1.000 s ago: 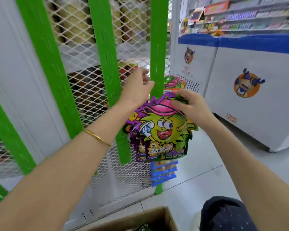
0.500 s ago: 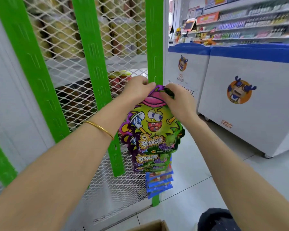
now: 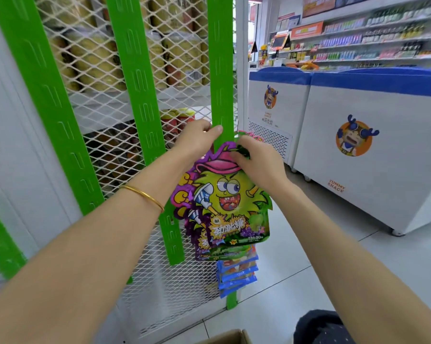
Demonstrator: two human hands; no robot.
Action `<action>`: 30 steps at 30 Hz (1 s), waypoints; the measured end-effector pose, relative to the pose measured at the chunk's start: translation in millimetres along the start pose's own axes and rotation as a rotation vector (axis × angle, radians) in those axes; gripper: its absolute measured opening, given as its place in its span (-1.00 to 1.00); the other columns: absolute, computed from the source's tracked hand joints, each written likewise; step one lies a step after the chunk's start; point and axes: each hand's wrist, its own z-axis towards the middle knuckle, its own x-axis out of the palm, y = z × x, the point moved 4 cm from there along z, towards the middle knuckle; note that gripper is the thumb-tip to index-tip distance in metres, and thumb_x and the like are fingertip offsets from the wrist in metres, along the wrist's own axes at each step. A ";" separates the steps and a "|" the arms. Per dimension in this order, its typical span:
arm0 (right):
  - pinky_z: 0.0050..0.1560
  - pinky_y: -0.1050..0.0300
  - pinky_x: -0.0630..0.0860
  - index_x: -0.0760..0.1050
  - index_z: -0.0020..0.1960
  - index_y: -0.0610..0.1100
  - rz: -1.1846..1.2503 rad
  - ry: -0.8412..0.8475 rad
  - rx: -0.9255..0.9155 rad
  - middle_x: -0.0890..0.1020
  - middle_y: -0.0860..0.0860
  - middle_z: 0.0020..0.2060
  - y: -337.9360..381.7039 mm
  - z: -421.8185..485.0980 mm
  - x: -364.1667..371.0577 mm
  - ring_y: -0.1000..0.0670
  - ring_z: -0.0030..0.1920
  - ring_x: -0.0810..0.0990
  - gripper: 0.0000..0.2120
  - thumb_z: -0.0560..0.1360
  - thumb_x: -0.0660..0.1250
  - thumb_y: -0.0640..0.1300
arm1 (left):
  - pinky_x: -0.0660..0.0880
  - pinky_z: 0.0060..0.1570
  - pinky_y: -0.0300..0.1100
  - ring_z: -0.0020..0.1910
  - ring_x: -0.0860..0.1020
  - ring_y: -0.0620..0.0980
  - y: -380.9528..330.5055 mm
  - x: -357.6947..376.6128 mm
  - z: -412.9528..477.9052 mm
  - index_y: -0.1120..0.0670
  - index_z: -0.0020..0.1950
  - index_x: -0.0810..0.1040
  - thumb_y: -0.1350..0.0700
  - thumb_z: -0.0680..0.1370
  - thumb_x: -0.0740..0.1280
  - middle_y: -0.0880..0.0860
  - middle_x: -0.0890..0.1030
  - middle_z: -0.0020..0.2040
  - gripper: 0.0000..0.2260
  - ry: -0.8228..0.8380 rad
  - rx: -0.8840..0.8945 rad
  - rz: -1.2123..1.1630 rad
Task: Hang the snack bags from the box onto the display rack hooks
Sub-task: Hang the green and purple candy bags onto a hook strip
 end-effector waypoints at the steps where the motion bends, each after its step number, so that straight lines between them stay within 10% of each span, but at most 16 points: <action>1: -0.20 0.08 0.44 0.49 0.08 -0.13 0.001 0.021 0.000 0.61 0.01 -0.11 -1.4 -3.3 3.5 -0.11 -0.07 0.56 -0.78 0.54 0.26 0.00 | 0.35 -0.20 -0.12 -0.26 0.43 0.01 1.2 -0.7 -0.3 0.10 -0.25 0.38 0.01 0.59 0.23 0.13 0.44 -0.25 -0.74 -0.001 -0.004 -0.007; 11: -0.18 0.01 0.47 0.51 0.01 -0.10 -0.030 -0.182 -0.006 0.64 0.00 -0.15 12.9 9.3 -9.1 -0.09 -0.14 0.57 -0.75 0.55 0.21 0.07 | 0.16 -0.26 -0.13 -0.37 0.28 -0.01 1.8 -1.5 -2.3 0.06 -0.35 0.27 0.01 0.62 0.17 0.04 0.29 -0.39 -0.65 -0.025 0.036 0.079; 23: -0.25 0.08 0.37 0.53 0.00 -0.09 -0.012 -0.048 0.009 0.61 0.02 -0.17 12.0 13.4 -1.6 -0.07 -0.12 0.53 -0.78 0.52 0.24 0.04 | 0.19 -0.29 -0.47 -0.34 0.31 -0.29 11.7 0.1 4.5 0.06 -0.09 0.39 0.04 0.62 0.19 -0.10 0.30 -0.31 -0.86 -0.020 -0.017 -0.146; 30: -0.39 0.09 0.16 0.34 -0.17 -0.10 0.055 0.042 0.010 0.39 0.09 -0.38 3.3 3.0 10.4 -0.05 -0.27 0.41 -0.77 0.55 0.23 0.04 | 0.30 -0.23 -0.28 -0.32 0.39 -0.05 13.8 -3.8 -3.3 0.22 -0.11 0.56 0.05 0.61 0.21 0.10 0.42 -0.29 -0.72 -0.032 0.027 -0.021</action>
